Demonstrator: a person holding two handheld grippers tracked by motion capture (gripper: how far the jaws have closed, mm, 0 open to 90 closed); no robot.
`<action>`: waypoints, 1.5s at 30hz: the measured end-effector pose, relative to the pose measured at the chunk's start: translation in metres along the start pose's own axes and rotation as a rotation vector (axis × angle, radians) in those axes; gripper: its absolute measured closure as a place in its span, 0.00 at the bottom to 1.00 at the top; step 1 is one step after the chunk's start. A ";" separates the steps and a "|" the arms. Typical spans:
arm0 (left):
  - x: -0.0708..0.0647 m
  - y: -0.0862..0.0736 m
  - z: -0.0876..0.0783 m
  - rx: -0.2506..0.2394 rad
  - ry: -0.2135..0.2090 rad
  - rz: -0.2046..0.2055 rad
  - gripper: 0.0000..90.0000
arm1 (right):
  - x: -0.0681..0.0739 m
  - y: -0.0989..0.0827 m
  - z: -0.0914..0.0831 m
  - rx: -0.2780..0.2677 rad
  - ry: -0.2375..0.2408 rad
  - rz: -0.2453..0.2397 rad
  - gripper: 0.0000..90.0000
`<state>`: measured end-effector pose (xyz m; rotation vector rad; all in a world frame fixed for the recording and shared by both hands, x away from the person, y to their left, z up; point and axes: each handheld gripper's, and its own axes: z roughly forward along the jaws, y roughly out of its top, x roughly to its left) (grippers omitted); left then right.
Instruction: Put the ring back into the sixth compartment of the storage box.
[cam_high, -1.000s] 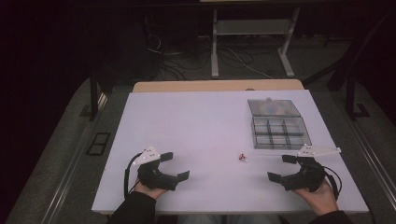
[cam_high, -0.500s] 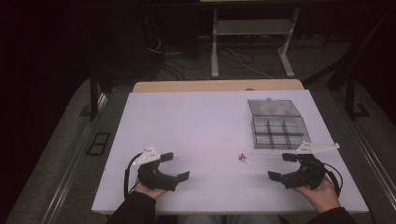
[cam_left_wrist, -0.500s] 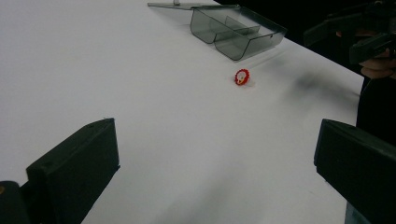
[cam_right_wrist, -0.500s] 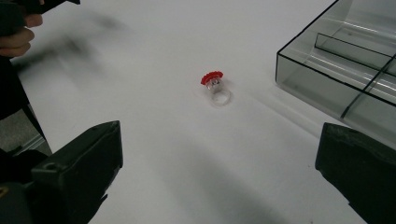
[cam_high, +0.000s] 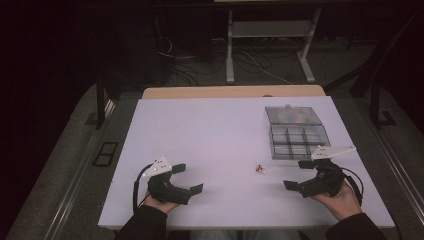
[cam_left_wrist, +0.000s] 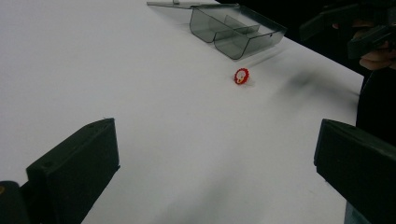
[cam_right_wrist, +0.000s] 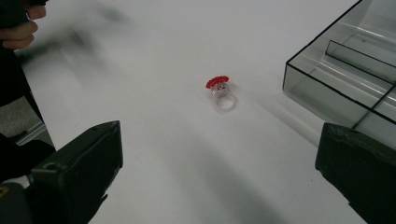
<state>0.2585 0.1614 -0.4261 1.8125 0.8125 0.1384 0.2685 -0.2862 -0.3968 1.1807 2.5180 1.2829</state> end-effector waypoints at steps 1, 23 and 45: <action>0.000 0.000 0.000 0.000 0.000 0.000 0.00 | 0.000 0.001 0.001 0.003 0.004 -0.003 0.01; 0.000 0.000 0.000 0.003 -0.005 0.005 0.00 | 0.005 0.027 0.021 0.084 0.030 -0.064 0.01; 0.000 0.001 0.000 0.002 -0.005 0.013 0.00 | 0.005 0.045 0.051 0.171 0.042 -0.114 0.01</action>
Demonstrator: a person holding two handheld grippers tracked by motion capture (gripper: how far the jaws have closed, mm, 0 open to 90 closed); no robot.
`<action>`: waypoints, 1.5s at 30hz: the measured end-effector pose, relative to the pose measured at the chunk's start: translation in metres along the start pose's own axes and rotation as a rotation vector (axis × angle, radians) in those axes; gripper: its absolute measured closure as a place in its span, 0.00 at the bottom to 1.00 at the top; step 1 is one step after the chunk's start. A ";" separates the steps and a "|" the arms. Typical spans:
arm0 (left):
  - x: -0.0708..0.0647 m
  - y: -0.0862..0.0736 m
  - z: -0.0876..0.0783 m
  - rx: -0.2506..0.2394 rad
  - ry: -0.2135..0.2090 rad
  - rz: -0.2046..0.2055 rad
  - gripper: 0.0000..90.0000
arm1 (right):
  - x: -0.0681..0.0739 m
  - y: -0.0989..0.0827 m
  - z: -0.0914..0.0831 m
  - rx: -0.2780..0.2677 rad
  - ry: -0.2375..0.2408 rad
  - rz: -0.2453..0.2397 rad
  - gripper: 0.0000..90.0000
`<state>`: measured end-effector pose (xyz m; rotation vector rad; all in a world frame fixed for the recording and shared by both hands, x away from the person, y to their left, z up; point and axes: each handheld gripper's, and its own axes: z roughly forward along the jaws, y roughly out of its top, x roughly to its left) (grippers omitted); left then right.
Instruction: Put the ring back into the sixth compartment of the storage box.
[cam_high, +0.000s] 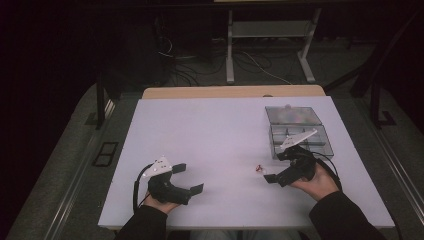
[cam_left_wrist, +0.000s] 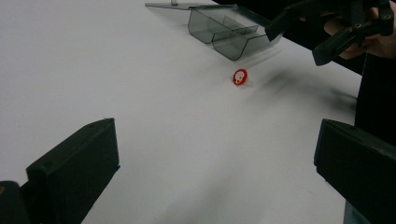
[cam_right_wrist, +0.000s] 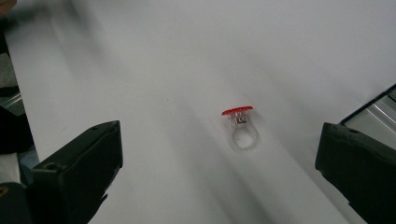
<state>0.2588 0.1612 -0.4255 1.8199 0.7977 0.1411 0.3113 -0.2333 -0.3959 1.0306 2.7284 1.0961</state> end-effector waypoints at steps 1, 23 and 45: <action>0.000 0.000 0.000 0.000 0.000 0.000 0.00 | 0.000 0.002 0.004 0.008 0.005 -0.006 0.01; -0.001 0.000 0.001 0.000 -0.003 0.001 0.00 | -0.004 0.006 0.035 0.095 0.020 -0.055 0.01; 0.000 0.001 0.000 -0.001 0.000 0.004 0.00 | -0.014 0.015 0.052 0.158 0.044 -0.113 0.32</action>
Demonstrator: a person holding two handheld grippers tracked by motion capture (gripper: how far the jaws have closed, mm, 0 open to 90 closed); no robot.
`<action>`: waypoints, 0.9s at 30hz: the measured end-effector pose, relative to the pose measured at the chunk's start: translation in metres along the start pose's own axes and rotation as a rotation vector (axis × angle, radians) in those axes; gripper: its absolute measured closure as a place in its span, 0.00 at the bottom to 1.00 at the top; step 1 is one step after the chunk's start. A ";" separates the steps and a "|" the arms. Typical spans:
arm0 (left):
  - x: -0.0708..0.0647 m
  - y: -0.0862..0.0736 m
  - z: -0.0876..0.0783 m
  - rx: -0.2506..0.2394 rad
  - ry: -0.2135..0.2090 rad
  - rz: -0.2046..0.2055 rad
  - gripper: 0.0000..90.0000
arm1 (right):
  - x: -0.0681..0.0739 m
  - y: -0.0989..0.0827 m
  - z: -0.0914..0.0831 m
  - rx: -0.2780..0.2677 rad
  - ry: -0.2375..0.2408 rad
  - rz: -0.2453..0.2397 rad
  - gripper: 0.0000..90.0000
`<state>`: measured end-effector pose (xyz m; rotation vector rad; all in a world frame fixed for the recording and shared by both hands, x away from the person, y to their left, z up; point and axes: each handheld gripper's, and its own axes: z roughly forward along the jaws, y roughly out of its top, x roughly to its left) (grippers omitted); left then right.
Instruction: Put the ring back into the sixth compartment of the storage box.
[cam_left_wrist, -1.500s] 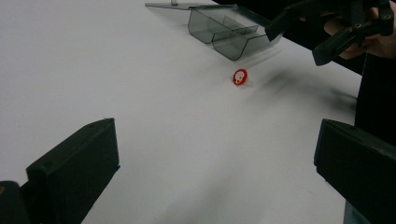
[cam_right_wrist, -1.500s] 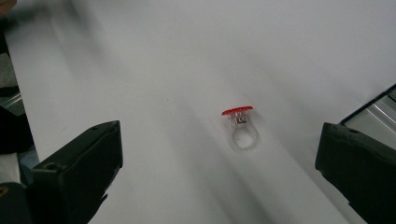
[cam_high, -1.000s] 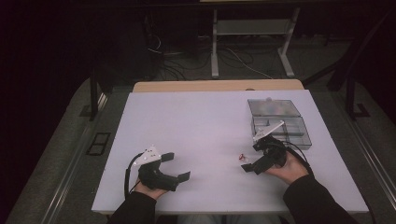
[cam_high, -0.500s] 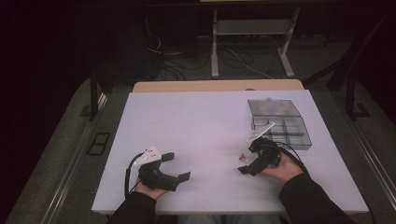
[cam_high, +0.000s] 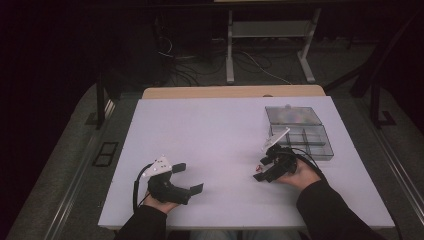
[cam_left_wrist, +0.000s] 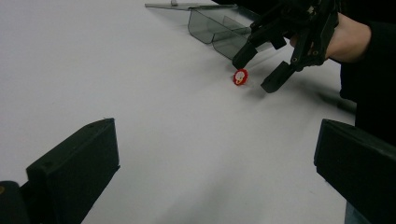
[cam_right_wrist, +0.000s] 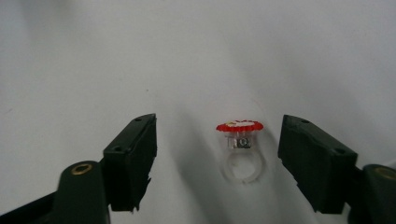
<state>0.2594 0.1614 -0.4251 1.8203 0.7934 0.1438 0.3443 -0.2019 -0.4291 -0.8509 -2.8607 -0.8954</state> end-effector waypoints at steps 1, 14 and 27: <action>0.000 0.000 0.000 0.000 0.000 0.000 0.00 | 0.000 0.000 0.000 0.000 0.000 0.000 0.32; 0.000 0.000 0.000 0.001 -0.001 -0.001 0.00 | -0.008 0.000 0.002 -0.005 -0.010 -0.017 0.55; 0.001 0.000 0.000 0.003 -0.002 0.001 0.00 | -0.010 0.001 0.005 -0.008 -0.026 -0.048 0.75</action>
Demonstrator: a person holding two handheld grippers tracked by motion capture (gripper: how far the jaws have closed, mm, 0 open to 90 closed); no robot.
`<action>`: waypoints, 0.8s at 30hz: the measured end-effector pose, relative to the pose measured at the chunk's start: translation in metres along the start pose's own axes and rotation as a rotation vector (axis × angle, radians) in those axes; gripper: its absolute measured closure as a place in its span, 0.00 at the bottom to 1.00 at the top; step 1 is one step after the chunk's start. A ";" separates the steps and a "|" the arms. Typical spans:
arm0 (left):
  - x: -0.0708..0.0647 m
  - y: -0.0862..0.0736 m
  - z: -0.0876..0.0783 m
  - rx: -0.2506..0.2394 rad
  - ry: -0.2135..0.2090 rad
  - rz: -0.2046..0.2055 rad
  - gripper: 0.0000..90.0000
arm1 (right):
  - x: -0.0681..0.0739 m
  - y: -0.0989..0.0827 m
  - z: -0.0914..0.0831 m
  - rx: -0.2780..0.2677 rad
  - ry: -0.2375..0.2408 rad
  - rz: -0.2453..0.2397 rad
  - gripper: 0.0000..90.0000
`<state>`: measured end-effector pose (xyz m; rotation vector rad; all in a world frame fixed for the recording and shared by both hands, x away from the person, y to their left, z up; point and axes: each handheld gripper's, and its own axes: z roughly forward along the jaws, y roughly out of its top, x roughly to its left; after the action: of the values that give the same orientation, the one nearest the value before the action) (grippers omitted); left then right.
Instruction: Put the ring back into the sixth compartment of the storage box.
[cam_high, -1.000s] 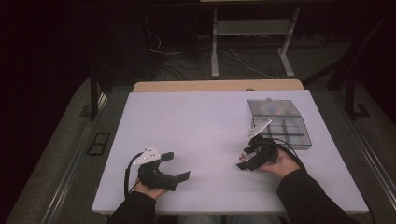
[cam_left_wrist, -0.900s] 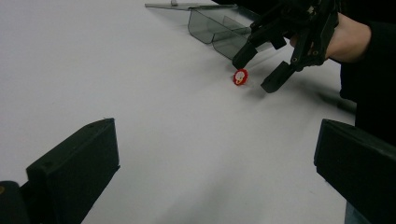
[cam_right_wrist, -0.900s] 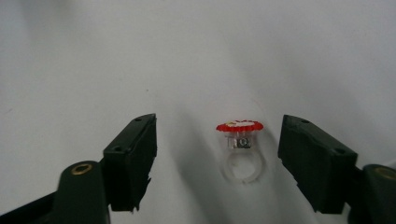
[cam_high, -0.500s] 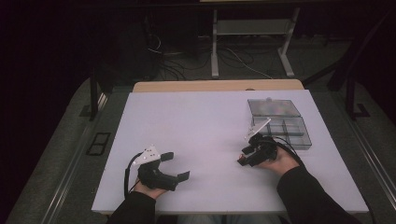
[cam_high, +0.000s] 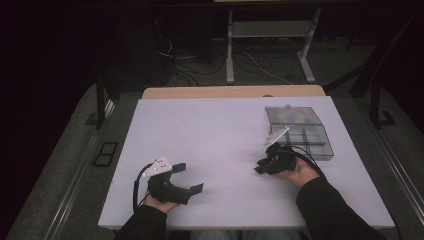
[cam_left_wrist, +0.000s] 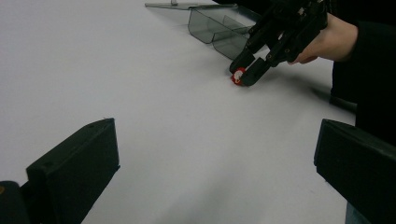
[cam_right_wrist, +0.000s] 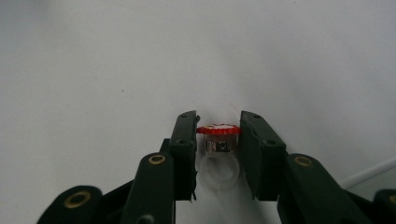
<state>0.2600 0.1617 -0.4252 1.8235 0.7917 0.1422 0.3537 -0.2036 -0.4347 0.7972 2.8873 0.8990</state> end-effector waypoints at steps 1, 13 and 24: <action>0.000 0.000 0.000 0.000 0.000 0.000 0.00 | 0.000 0.000 0.000 0.000 0.000 0.000 0.75; 0.000 0.000 0.000 0.002 0.000 0.001 0.00 | 0.000 0.005 -0.005 0.007 0.009 -0.003 0.78; 0.000 0.000 0.000 0.001 -0.001 0.000 0.00 | -0.001 0.013 -0.018 -0.004 0.007 -0.010 0.77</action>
<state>0.2598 0.1613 -0.4254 1.8249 0.7912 0.1415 0.3580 -0.2049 -0.4133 0.7796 2.8919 0.9084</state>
